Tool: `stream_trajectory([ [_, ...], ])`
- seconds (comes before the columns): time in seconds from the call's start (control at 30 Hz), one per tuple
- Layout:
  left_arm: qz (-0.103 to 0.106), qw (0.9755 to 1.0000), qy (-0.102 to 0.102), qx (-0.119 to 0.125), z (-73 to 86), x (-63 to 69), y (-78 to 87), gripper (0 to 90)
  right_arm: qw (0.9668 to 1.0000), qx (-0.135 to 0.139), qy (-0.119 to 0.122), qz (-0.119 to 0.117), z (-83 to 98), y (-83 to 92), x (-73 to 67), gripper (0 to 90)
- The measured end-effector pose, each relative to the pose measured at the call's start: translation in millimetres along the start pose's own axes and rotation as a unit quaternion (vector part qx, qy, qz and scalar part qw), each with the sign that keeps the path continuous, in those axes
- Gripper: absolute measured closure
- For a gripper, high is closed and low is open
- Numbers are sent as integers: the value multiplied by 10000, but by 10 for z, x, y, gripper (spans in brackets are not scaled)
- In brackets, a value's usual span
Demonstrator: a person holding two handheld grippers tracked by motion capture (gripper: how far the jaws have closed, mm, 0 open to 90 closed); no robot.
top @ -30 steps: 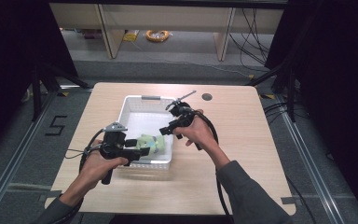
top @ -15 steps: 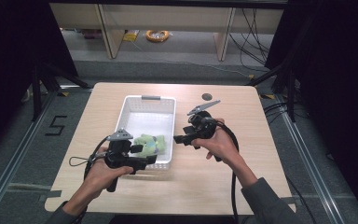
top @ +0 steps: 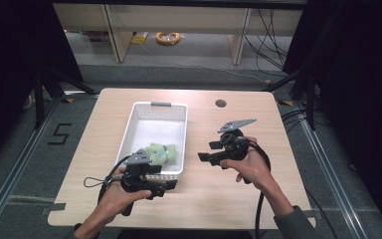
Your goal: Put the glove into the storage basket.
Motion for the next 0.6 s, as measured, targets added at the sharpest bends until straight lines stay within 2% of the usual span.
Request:
stream_trajectory([
  [0.03,-16,10000,-53,23,10,10,-13,207,10000,-8,-49,-26,22,24,-7,365],
  [0.07,63,9999,-71,-39,25,24,-18,207,10000,-23,-69,9,48,48,-4,362],
  [0.1,25,10000,-47,-25,32,38,-29,205,10000,3,-66,18,68,65,0,356],
  [0.13,79,9999,-71,-38,44,48,-35,205,10000,56,-16,40,88,75,13,353],
  [0.17,52,9999,-87,-40,50,54,-38,204,9999,85,-48,-20,106,92,5,352],
  [0.2,98,9999,-91,-69,63,63,-39,203,9999,96,-9,43,126,113,12,349],
  [0.27,113,9999,-88,-27,76,86,-47,202,9998,160,-118,42,162,149,0,339],
  [0.3,106,9999,-90,-18,85,94,-48,198,9998,180,-36,30,184,159,8,338],
  [0.37,102,9999,-122,-26,116,110,-52,193,9997,192,-91,80,231,194,3,336],
  [0.43,128,9998,-118,-29,156,130,-66,189,9996,294,-11,51,274,202,0,335],
  [0.47,132,9998,-129,-50,177,140,-71,189,9995,284,-121,34,300,221,-20,334],
  [0.5,82,9999,-117,-48,196,151,-77,186,9994,348,60,67,317,222,5,332],
  [0.57,94,9997,-237,-64,220,165,-85,182,9990,412,-98,149,364,248,-10,331],
  [0.6,-8,9998,-193,-22,231,175,-92,180,9990,420,-92,91,393,250,-14,330],
])
Point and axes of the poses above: each handheld gripper's, and its own axes: y roughly backward along the jaws, z roughly out of its underside, x roughly to its right, the point moved 7 cm from there along -y, roughly forward along the jaws, and after that the axes turned 4 degrees about z, right-handed, at the moved point
